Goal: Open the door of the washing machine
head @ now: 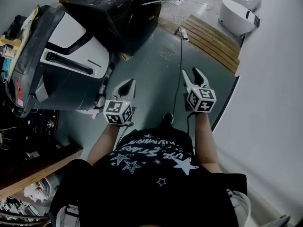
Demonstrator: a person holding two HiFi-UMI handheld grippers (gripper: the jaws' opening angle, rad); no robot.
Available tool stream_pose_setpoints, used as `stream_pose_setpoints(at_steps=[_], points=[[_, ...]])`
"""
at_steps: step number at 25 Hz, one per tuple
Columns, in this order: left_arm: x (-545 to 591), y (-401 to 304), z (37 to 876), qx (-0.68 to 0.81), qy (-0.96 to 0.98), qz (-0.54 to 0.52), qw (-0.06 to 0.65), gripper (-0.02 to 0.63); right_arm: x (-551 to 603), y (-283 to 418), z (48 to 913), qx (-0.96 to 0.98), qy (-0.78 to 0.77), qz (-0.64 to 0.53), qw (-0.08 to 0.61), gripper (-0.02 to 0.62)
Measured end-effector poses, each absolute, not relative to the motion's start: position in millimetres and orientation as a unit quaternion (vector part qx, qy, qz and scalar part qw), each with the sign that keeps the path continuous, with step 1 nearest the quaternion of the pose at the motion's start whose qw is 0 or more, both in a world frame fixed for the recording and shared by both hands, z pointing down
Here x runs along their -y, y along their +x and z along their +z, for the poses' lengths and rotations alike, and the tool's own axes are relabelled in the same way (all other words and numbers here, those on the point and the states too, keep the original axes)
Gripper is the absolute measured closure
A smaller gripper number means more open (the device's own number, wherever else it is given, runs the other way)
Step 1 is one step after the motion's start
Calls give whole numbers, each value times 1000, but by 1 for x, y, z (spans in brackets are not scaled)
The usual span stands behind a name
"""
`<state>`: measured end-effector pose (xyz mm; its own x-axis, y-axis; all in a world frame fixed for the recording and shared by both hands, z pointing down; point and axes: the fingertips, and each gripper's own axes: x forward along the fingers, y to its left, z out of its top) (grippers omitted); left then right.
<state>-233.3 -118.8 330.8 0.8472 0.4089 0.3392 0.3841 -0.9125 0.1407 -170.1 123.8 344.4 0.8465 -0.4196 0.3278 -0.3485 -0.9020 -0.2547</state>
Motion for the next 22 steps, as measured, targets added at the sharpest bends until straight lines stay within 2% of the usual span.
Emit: stream_pose_setpoints(at_steps=[8,22], points=[[69,-141,328,-173,969,173,20,595,-188,-97,357,-214,-950,-206,99,370],[33,-32,358,-173,964,201,20,595,-226,1,374,-204,-947,-223,111,371]])
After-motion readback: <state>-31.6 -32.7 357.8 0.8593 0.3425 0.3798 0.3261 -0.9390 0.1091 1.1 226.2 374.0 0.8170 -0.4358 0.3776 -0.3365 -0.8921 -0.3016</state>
